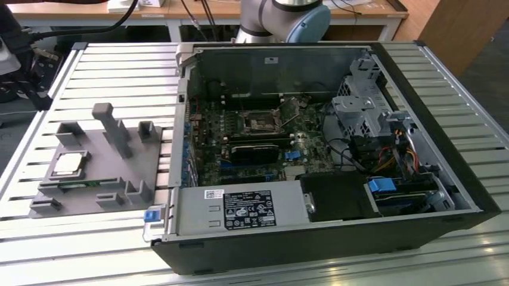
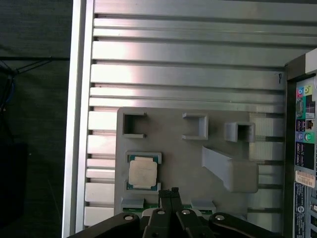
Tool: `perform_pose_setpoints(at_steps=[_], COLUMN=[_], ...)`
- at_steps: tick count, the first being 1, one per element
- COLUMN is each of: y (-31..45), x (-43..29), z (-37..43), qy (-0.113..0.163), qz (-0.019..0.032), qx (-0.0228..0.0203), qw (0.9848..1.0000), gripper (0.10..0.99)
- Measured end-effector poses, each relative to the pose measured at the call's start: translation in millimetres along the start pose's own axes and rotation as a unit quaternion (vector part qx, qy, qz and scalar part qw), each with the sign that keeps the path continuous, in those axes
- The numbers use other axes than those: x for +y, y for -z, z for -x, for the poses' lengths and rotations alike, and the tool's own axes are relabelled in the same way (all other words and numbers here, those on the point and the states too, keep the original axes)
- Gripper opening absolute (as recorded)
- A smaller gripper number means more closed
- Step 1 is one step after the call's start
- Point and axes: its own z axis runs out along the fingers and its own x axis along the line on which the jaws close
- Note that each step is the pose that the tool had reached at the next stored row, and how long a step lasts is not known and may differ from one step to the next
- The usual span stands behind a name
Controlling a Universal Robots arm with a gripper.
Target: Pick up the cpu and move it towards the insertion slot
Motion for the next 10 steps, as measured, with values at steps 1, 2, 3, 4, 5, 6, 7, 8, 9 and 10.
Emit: perform_pose_setpoints(at_steps=[1,2,3,4,5,6,7,8,9,10], y=[-0.3,-0.7,-1.1,-1.4,-1.8,-2.2,-2.5,-2.9,-3.2,-3.5], x=[0.0,0.0,0.0,-0.1,-0.1,-0.1,-0.1,-0.1,-0.1,-0.1], z=[0.0,0.0,0.0,0.0,0.0,0.0,0.0,0.0,0.0,0.0], qy=[0.000,0.000,0.000,0.000,0.000,0.000,0.000,0.000,0.000,0.000], qz=[0.0000,0.0000,0.0000,0.0000,0.0000,0.0000,0.0000,0.0000,0.0000,0.0000], qx=[0.0000,0.0000,0.0000,0.0000,0.0000,0.0000,0.0000,0.0000,0.0000,0.0000], qw=[1.0000,1.0000,1.0000,1.0000,1.0000,1.0000,1.0000,1.0000,1.0000,1.0000], gripper=[0.106,0.106,0.106,0.106,0.106,0.106,0.106,0.106,0.106,0.106])
